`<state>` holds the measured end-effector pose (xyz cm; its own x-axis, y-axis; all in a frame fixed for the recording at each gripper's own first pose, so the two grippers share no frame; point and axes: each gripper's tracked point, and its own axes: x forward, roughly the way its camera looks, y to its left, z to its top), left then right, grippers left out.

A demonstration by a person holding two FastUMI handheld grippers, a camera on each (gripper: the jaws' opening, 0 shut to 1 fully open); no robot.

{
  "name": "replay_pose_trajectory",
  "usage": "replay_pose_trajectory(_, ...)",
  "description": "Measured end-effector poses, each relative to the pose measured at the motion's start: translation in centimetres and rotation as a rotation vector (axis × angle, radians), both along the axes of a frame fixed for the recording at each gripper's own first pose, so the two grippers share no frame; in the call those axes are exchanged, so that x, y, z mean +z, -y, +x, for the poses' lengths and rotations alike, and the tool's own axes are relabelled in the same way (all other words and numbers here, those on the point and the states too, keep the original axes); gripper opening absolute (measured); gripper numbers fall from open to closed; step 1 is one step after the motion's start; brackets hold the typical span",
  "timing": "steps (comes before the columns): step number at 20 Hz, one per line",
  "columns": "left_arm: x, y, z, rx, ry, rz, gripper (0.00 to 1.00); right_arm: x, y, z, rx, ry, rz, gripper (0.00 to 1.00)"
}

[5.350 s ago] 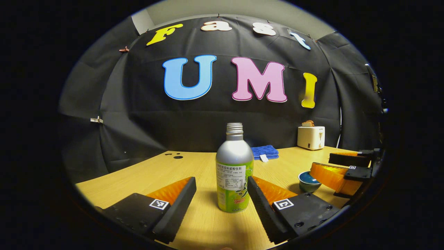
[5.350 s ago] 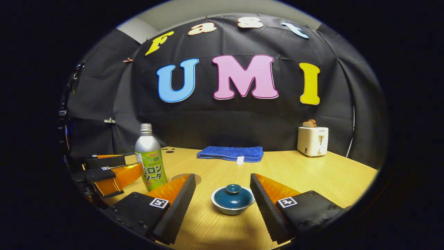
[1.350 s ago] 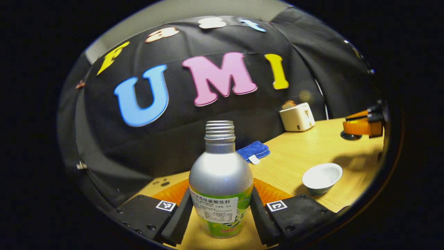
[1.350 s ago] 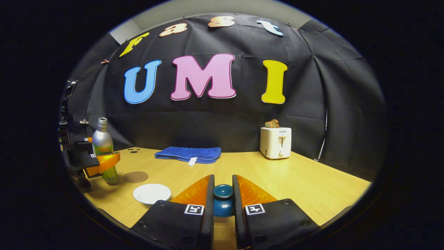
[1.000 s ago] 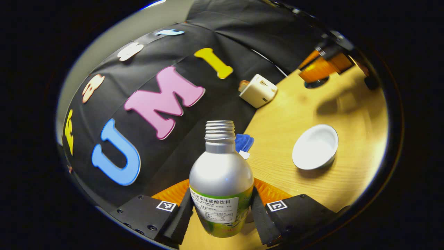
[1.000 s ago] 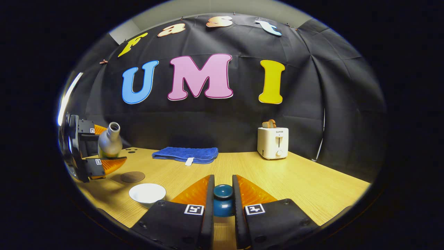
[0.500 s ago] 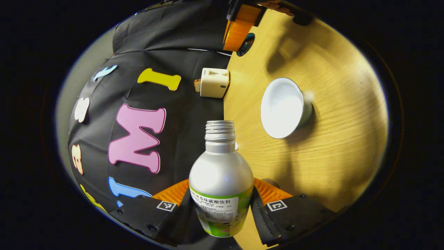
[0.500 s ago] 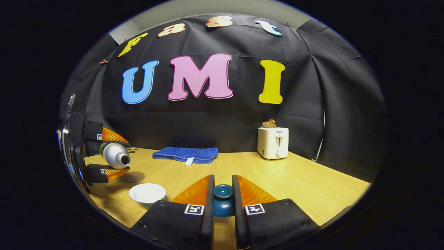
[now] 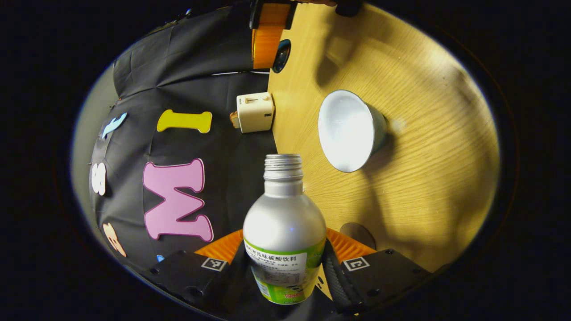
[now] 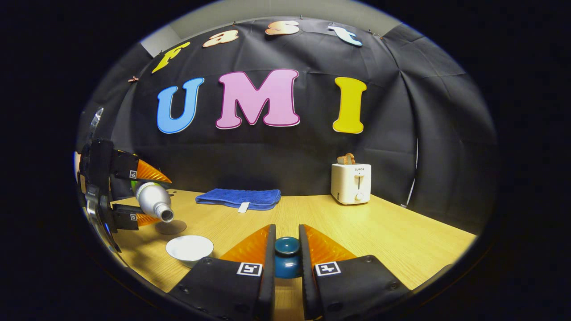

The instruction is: Open the teacup lid with one hand, grasp the water bottle and pour water into the teacup with the other hand; after pouring, place the water bottle on the coaster and then close the teacup lid.

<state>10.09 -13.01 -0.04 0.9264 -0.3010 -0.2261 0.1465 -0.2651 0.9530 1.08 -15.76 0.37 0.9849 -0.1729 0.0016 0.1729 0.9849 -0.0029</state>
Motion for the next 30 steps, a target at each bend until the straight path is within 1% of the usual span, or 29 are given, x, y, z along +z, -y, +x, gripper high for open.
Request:
replay_pose_trajectory(5,0.1,-0.2,-0.5,-0.012,0.01,0.139,0.8,0.0,0.0,-0.1,0.0,0.0,0.0,0.28)
replay_pose_trajectory(8,0.6,0.4,0.2,-0.018,0.018,0.209,0.79,0.0,0.0,0.0,0.0,0.0,0.0,0.28)
replay_pose_trajectory(11,0.9,1.0,0.5,-0.025,0.026,0.24,0.8,0.0,0.0,-0.1,0.0,0.0,0.0,0.28)
replay_pose_trajectory(23,1.6,0.8,0.8,-0.018,0.053,0.357,0.8,-0.1,0.0,0.0,-0.001,0.001,0.0,0.28)
replay_pose_trajectory(30,1.8,1.2,0.8,-0.03,0.075,0.412,0.8,-0.1,-0.1,-0.1,-0.001,0.002,0.0,0.28)
